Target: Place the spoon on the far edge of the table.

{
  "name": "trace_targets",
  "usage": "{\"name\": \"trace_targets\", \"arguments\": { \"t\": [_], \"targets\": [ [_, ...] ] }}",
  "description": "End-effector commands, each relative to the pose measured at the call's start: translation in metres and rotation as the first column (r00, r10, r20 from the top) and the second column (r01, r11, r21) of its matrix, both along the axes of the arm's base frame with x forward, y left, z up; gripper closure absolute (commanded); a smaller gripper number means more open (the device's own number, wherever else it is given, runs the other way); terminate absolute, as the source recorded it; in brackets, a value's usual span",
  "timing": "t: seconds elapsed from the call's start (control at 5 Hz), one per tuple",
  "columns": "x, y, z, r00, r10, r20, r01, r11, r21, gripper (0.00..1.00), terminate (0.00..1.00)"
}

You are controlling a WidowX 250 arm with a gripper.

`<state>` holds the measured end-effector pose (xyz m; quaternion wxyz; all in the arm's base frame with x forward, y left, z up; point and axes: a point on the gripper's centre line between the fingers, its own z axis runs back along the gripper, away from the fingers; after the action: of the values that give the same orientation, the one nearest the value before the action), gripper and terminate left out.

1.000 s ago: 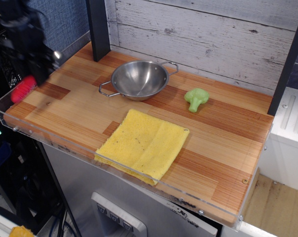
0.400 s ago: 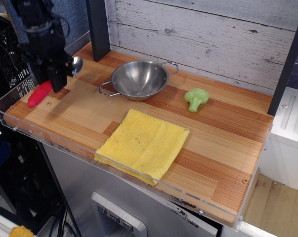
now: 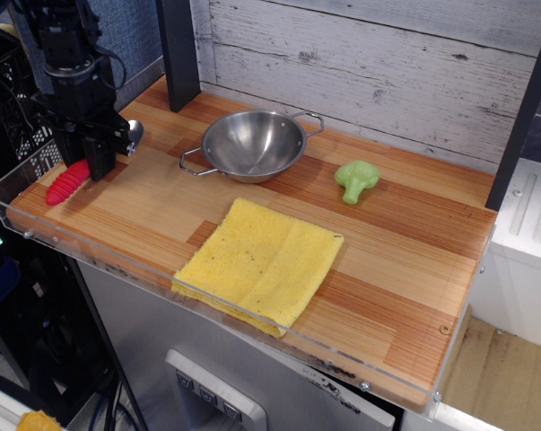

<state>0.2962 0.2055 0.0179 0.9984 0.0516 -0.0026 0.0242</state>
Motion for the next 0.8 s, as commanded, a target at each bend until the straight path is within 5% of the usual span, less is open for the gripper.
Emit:
{"name": "trace_targets", "arguments": {
  "t": [0.0, 0.2, 0.6],
  "targets": [
    [0.002, -0.003, 0.011, 0.999, -0.041, 0.002, 0.041, 0.999, 0.032, 1.00, 0.00],
    [0.001, -0.006, 0.021, 0.998, -0.060, 0.007, 0.060, 0.998, 0.030, 0.00, 0.00],
    [-0.024, -0.015, 0.086, 0.994, -0.058, 0.095, 0.059, 0.998, -0.005, 0.00, 0.00]
  ]
}}
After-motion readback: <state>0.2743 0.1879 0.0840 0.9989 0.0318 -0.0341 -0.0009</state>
